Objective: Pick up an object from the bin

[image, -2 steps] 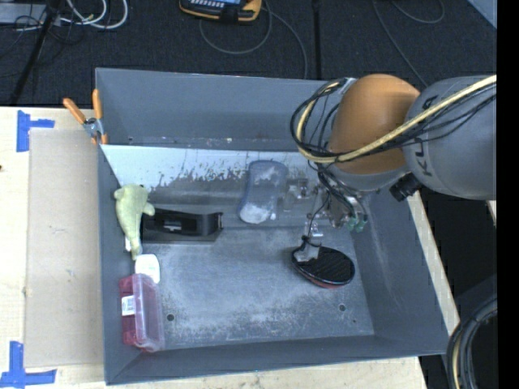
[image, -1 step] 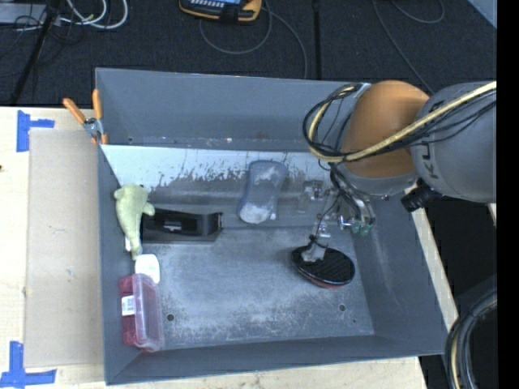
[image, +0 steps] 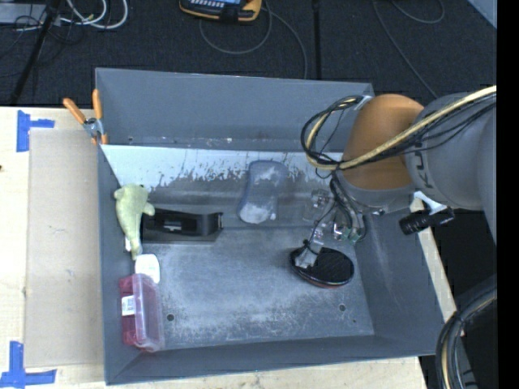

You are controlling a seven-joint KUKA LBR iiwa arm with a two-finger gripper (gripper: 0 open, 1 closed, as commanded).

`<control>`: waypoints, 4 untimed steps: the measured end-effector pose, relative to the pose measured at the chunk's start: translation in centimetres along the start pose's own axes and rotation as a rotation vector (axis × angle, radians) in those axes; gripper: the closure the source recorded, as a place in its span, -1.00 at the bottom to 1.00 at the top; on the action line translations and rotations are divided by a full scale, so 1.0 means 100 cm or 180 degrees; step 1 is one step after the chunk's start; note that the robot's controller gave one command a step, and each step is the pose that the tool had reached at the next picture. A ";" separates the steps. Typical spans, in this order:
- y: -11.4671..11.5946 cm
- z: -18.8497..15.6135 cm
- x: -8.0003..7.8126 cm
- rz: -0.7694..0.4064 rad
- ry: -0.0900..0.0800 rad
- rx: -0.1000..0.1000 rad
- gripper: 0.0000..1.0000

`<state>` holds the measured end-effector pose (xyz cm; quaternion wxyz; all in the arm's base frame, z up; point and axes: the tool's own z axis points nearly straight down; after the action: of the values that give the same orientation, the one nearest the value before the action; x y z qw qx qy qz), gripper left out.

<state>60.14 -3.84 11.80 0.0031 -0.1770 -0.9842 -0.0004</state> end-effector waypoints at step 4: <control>-0.093 0.035 0.024 -0.1853 0.0006 -0.0007 1.00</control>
Offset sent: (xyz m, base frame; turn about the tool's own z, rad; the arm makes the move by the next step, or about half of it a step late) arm -0.0469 -0.0335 -0.0480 -0.1543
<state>54.60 -11.71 8.29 0.0037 0.1128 -0.9936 -0.0026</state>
